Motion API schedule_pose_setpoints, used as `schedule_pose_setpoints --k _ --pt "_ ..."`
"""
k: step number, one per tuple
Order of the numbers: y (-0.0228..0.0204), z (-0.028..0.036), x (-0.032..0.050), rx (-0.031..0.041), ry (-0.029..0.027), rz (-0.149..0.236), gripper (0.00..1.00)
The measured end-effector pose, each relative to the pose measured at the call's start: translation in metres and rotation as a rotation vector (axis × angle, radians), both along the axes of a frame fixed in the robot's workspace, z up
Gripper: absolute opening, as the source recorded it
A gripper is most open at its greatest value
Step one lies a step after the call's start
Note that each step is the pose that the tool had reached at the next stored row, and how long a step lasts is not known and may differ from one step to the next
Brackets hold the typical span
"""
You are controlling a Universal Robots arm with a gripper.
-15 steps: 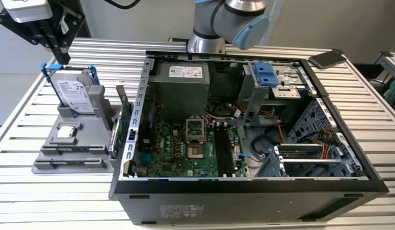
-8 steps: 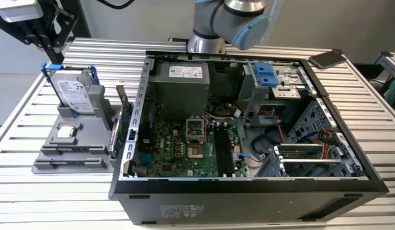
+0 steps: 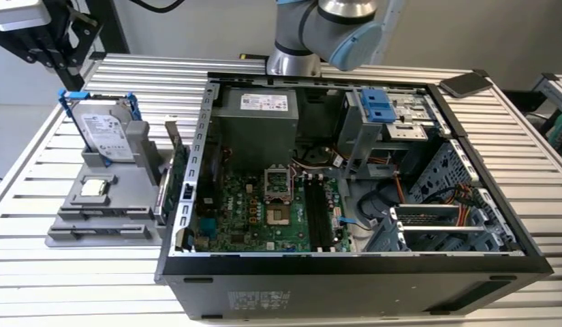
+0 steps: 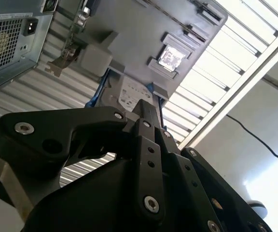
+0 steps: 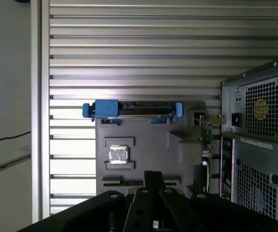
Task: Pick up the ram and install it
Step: 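Reach for the ram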
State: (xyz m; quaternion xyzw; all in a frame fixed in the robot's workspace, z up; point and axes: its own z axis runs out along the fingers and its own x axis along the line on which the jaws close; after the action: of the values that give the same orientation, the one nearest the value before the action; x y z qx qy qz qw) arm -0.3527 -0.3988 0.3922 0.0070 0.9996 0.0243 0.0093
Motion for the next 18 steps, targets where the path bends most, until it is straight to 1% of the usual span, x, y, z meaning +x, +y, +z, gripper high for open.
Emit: schedule_pose_setpoints --k 3,6,10,18 --pt "-0.0019 -0.0003 -0.0005 0.0001 0.0 0.0 0.0" --pt "-0.0061 -0.0006 -0.0015 -0.0001 0.0002 0.0 0.0" --pt "-0.013 -0.0012 -0.0036 0.0 0.0 0.0 0.0" --pt "-0.0228 -0.0023 -0.0063 -0.0001 0.0001 0.0 0.0"
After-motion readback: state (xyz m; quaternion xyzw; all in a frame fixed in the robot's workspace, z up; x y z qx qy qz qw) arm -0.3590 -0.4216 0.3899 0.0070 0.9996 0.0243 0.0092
